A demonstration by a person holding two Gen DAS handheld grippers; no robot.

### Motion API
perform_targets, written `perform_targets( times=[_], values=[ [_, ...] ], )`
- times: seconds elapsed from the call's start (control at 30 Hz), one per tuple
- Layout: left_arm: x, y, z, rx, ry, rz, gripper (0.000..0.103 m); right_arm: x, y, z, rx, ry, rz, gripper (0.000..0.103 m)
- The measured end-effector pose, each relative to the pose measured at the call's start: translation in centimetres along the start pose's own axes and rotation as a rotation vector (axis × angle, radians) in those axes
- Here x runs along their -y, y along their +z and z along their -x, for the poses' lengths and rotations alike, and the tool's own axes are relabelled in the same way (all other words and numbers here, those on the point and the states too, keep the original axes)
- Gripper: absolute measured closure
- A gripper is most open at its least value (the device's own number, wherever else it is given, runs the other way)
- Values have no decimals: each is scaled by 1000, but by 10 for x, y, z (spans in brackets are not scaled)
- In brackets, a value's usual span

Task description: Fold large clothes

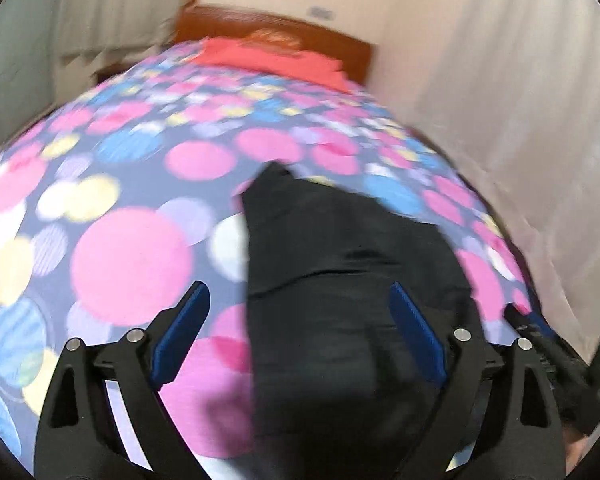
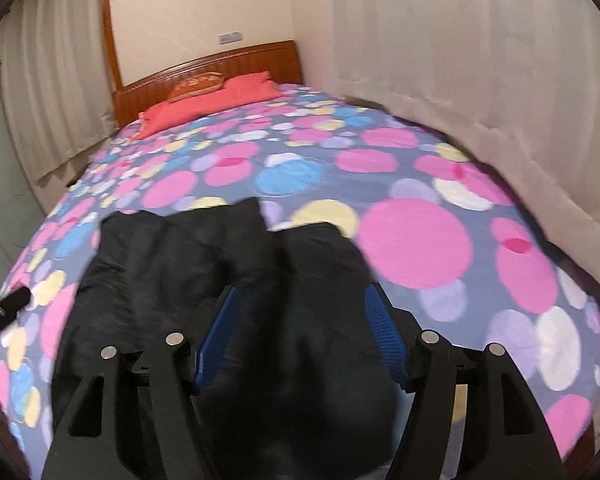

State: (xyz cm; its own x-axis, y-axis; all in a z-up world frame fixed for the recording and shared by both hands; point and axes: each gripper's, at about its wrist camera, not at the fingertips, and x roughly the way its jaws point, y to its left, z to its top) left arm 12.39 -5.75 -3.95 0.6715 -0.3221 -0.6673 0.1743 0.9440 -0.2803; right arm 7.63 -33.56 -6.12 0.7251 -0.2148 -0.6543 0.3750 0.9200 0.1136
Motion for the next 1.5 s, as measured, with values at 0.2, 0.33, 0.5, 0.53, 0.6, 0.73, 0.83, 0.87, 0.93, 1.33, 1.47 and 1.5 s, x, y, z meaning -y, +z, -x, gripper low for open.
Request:
perform_targets(
  times=[0.2, 0.33, 0.5, 0.53, 0.6, 0.73, 0.83, 0.87, 0.93, 1.33, 1.47, 1.5],
  values=[
    [-42, -12, -32, -99, -25, 111, 12, -38, -1, -32, -86, 42, 46, 37],
    [-46, -17, -52, -129, -94, 130, 12, -45, -8, -56, -172, 45, 54, 29],
    [-49, -24, -75, -152, -196, 205, 11, -39, -20, -76, -236, 97, 8, 39],
    [-49, -25, -79, -161, -217, 219, 11, -38, -21, -78, -244, 126, -4, 60],
    [-47, -24, -83, -163, -223, 221, 11, -42, -20, -78, -249, 160, 1, 79],
    [-36, -14, -74, -152, -219, 181, 11, -34, -8, -59, -180, 193, -7, 92],
    [-20, -5, -63, -122, -234, 147, 11, -18, 2, -42, -113, 159, -1, 93],
    [-11, -2, -61, -116, -242, 123, 11, -14, 2, -40, -101, 144, 4, 93],
    [3, -3, -65, -123, -243, 84, 11, 0, 2, -39, -98, 111, 8, 93],
    [57, -39, -129, -241, -78, -104, 6, 49, -41, -99, -198, 65, -14, 87],
    [53, -46, -141, -245, -61, -93, 2, 50, -48, -105, -178, 68, -31, 87],
    [52, -47, -143, -245, -60, -91, 2, 50, -49, -105, -172, 70, -38, 87]
  ],
)
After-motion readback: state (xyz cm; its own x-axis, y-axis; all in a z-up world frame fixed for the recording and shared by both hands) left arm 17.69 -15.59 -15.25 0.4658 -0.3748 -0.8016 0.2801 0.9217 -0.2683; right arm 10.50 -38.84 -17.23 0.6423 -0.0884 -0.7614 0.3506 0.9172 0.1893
